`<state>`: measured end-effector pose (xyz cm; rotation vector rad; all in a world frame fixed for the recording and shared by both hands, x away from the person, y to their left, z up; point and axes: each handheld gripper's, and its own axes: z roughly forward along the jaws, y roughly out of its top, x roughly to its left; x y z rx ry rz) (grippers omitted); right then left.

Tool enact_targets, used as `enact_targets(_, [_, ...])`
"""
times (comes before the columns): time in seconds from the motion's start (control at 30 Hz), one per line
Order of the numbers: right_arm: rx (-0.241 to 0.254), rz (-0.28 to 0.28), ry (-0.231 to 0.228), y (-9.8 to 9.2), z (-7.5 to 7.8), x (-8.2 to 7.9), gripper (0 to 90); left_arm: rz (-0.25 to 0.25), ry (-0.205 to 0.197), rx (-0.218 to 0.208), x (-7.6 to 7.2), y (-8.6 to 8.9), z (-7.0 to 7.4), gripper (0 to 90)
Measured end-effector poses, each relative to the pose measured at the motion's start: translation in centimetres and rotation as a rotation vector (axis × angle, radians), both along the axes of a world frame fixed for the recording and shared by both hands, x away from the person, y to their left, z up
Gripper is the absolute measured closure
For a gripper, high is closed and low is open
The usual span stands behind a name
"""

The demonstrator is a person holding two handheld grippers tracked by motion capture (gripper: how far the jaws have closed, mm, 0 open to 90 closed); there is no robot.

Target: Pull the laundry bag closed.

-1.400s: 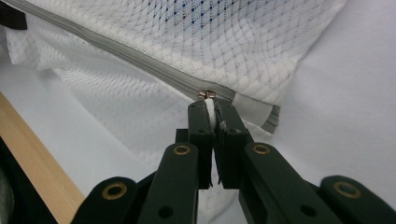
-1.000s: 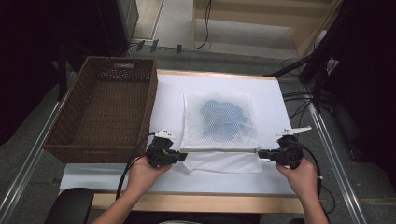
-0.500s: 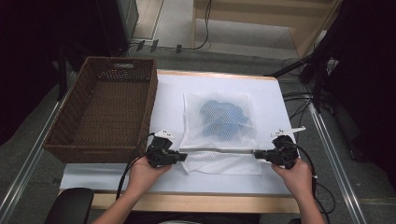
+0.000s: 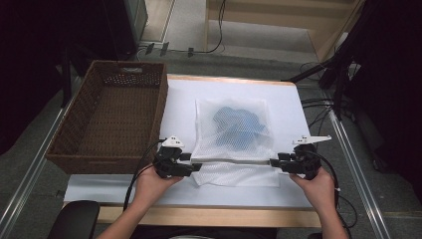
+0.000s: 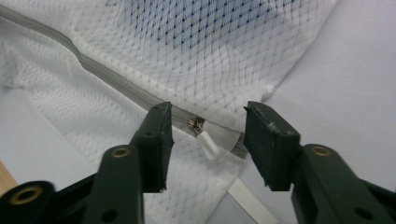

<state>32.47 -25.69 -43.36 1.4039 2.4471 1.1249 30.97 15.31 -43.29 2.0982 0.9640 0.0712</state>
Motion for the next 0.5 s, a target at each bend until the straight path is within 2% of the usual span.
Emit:
enact_targets(0.1, [-0.021, 0.011, -0.056, -0.1, 0.4, -0.2, 46.0, 0.004, -0.005, -0.010, -0.1, 0.2, 0.2, 40.0])
enact_targets(0.37, [-0.003, -0.031, -0.075, -1.1, 0.5, 0.1, 40.3, 0.010, -0.015, -0.049, -0.1, 0.9, 0.7, 37.5])
enact_targets(0.5, [-0.014, -0.041, -0.116, -1.5, 0.7, 0.0, 40.6, 0.005, -0.020, -0.045, -0.2, 1.0, 0.9, 37.5])
